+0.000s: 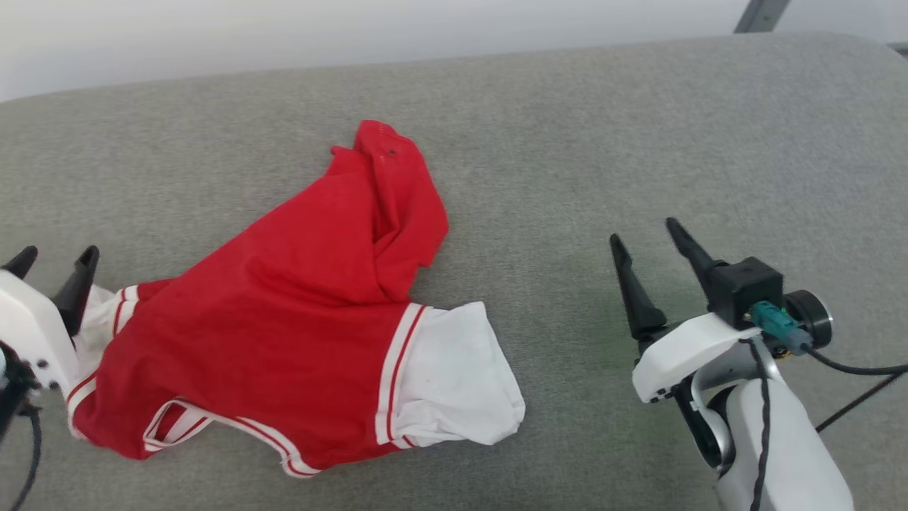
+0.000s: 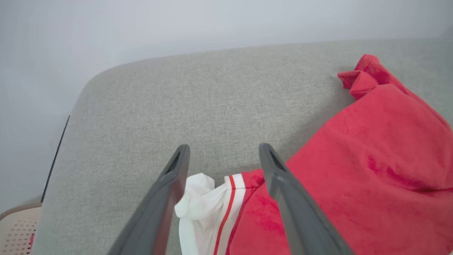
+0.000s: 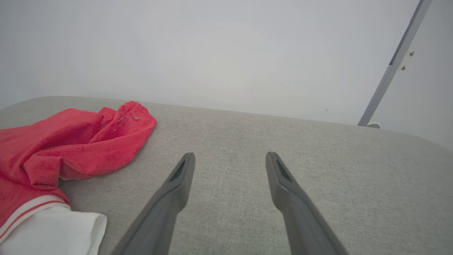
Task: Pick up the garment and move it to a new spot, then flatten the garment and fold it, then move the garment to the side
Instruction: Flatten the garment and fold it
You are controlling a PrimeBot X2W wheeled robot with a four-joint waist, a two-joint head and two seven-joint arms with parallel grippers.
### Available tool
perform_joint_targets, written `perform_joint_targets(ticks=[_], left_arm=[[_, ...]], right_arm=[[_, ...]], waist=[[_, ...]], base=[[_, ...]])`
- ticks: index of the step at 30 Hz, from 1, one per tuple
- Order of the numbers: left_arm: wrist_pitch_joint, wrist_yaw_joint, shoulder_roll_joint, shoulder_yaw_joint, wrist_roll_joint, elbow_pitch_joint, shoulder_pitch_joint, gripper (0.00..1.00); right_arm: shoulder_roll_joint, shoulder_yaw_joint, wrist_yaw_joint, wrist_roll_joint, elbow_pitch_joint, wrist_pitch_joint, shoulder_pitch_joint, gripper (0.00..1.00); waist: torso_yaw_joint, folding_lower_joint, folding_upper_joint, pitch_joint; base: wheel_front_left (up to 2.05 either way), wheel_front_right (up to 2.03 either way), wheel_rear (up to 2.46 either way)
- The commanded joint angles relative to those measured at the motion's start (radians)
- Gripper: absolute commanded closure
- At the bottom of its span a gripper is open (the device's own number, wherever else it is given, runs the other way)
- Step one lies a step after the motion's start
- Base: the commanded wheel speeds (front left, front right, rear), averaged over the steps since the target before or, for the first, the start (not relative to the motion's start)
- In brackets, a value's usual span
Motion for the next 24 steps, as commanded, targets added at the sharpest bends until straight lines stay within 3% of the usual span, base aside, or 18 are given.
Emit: perform_joint_targets(ticks=[1,13,24], left_arm=[[-0.055,0.008,-0.007,0.009,0.026,-0.025,0.042,0.0],[-0.369,0.041,-0.115,0.023,0.083,-0.115,0.233,0.0],[-0.558,0.053,-0.228,0.008,0.087,-0.085,0.348,0.0]], right_arm=[[-0.001,0.014,0.0,0.002,-0.001,0.015,0.011,0.0],[-0.003,0.131,0.0,0.029,0.015,0.168,0.028,0.0],[-0.07,0.205,0.0,0.127,0.006,0.466,0.064,0.0]], waist=[[0.022,-0.0001,0.0,-0.014],[0.114,-0.0001,0.0,-0.059],[0.214,-0.0001,0.0,-0.113]], base=[[0.0,0.0,0.0],[0.0,0.0,0.0],[0.0,0.0,0.0]])
